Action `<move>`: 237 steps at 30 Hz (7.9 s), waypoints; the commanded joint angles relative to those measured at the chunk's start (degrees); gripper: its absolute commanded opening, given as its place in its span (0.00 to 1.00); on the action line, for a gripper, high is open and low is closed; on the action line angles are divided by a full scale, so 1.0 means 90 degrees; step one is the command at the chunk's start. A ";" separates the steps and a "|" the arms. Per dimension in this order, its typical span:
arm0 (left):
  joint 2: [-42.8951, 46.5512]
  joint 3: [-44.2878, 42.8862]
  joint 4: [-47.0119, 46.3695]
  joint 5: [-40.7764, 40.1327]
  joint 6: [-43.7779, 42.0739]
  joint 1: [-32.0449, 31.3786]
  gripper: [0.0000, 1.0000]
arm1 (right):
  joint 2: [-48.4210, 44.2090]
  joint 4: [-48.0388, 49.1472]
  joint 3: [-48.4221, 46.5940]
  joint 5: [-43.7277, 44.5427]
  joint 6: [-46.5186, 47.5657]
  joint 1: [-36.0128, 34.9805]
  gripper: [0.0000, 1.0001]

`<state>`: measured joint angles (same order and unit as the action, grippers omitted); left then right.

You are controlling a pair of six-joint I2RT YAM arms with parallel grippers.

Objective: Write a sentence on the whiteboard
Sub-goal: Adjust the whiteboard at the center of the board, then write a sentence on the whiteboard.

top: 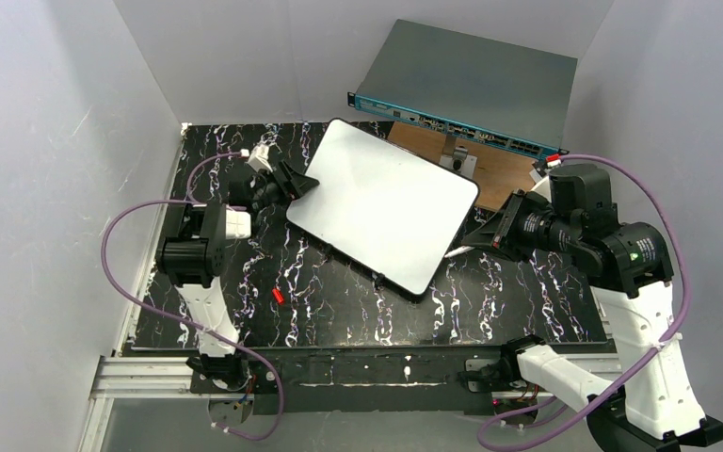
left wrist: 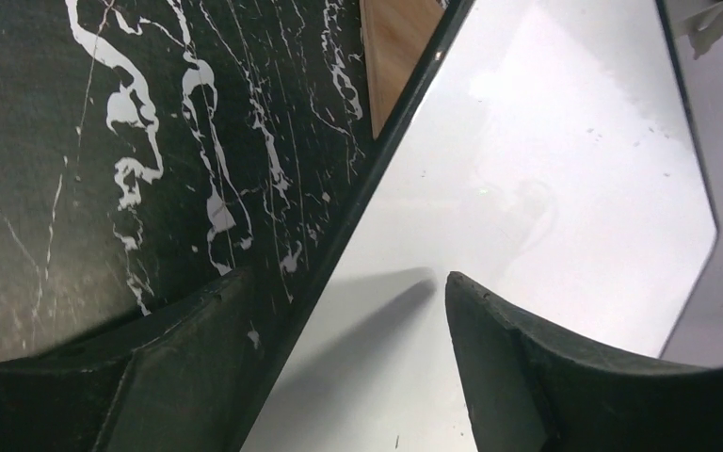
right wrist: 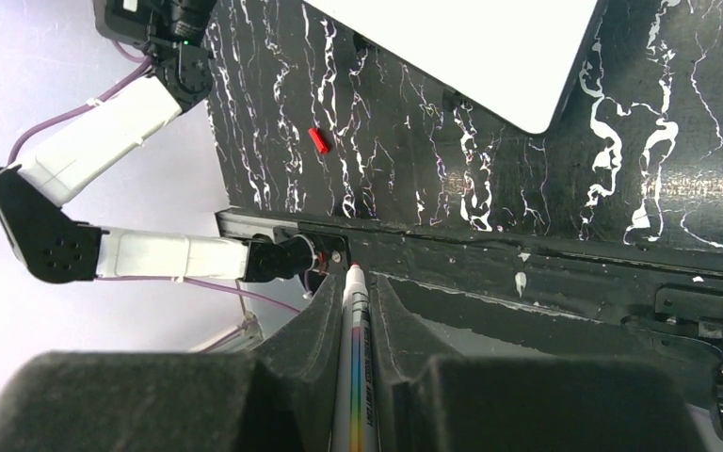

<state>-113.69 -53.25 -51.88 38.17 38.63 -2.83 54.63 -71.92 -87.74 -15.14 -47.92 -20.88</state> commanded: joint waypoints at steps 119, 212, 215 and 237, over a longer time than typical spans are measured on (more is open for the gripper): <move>-0.0603 -0.5530 0.8573 0.3446 -0.3717 -0.1209 0.41 | -0.0793 0.0418 0.0357 -0.0052 0.0793 0.0133 0.01; 0.1841 -0.4960 1.1302 -0.0948 -0.6438 -0.3099 0.00 | -0.0574 0.2699 0.1575 -0.1325 0.0811 0.0143 0.01; 0.1959 -0.4596 1.0896 -0.1042 -0.6203 -0.3103 0.00 | -0.0327 0.2791 0.1454 -0.1367 0.0893 0.0143 0.01; 0.1612 -0.3779 1.0017 -0.1365 -0.6219 -0.3050 0.00 | -0.0023 0.6154 0.2679 0.0147 0.2183 -0.1750 0.01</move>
<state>-94.08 -91.98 30.22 37.43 -13.17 -29.58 55.79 -28.38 -66.83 -21.37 -33.93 -31.86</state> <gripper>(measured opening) 0.107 0.186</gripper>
